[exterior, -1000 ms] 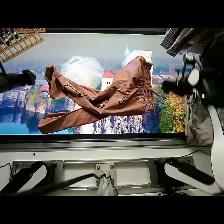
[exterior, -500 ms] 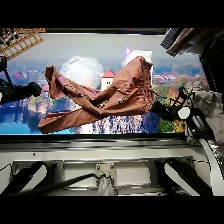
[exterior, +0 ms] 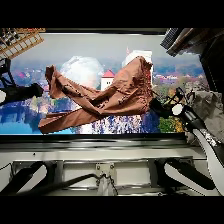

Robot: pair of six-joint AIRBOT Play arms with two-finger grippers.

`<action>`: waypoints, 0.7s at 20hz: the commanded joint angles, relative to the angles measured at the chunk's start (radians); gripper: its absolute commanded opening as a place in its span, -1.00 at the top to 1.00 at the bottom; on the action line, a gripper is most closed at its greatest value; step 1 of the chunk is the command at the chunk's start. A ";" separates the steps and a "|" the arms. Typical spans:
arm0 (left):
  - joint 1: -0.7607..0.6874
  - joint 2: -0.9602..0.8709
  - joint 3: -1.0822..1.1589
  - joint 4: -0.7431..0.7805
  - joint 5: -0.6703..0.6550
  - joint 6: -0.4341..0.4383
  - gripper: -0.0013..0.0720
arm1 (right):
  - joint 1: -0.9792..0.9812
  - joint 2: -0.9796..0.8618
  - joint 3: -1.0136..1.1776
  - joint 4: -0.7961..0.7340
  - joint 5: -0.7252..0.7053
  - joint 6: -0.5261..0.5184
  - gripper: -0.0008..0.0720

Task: Fold the clothes and pants, and hang the long-sleeved shirts on hangers.

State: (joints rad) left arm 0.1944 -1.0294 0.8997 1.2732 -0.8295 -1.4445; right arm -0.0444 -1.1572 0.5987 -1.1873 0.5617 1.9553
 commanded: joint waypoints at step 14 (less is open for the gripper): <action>0.002 -0.083 -0.003 -0.075 0.008 -0.044 -0.32 | 0.002 -0.104 0.032 0.005 -0.092 -0.012 0.90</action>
State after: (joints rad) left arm 0.1944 -1.0973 0.8974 1.1995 -0.8227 -1.4509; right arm -0.0441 -1.2407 0.6292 -1.1809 0.4870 1.9450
